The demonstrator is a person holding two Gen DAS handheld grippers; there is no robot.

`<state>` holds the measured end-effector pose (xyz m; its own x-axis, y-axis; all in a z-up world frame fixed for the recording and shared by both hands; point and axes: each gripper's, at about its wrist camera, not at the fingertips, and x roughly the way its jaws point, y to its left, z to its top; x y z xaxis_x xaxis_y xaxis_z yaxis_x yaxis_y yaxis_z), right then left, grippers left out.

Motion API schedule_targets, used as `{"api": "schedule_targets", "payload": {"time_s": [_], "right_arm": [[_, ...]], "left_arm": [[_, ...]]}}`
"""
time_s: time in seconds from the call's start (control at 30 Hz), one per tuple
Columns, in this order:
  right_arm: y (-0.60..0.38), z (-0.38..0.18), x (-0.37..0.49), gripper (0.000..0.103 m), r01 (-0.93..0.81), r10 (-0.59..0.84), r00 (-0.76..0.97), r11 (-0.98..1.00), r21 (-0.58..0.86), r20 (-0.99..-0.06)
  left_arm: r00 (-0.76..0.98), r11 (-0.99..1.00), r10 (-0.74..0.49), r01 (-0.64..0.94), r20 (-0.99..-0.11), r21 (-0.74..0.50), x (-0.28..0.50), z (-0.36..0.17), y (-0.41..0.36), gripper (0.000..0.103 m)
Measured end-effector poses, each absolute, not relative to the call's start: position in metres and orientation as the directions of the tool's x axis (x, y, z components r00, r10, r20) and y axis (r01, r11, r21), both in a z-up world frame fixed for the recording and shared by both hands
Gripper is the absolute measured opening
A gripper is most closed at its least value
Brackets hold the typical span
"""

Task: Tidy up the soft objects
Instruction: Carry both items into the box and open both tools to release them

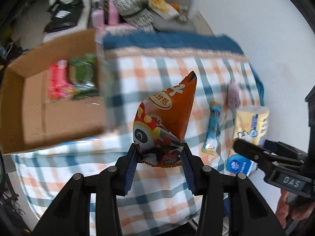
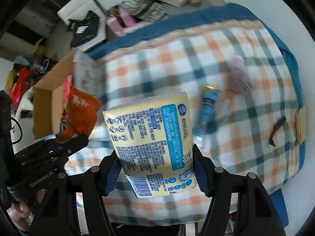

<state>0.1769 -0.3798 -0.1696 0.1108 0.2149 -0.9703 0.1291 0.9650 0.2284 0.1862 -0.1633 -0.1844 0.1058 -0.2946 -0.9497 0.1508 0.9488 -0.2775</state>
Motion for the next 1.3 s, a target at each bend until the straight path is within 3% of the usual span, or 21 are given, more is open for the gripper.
{"api": "schedule_targets", "payload": {"time_s": [0.23, 0.63, 1.1, 1.3], "right_arm": [[-0.272, -0.148, 0.211, 0.067, 0.018, 0.277, 0.117, 0.959, 0.281, -0.954], [-0.134, -0.187, 0.279, 0.067, -0.016, 0.250, 0.027, 0.968, 0.250, -0.968], [-0.102, -0.277, 0.314, 0.068, 0.039, 0.134, -0.137, 0.991, 0.129, -0.982], [-0.102, -0.303, 0.318, 0.070, 0.069, 0.121, -0.205, 0.992, 0.109, -0.971]], "left_arm": [[0.178, 0.970, -0.242, 0.054, -0.954, -0.236, 0.207, -0.162, -0.064, 0.040], [0.140, 0.984, -0.135, -0.097, -0.981, -0.150, 0.292, -0.208, 0.068, 0.040], [-0.055, 0.995, -0.082, -0.063, -0.995, -0.078, 0.365, -0.302, 0.096, 0.040], [-0.091, 0.999, -0.025, -0.032, -0.996, -0.022, 0.381, -0.319, 0.092, 0.043]]}}
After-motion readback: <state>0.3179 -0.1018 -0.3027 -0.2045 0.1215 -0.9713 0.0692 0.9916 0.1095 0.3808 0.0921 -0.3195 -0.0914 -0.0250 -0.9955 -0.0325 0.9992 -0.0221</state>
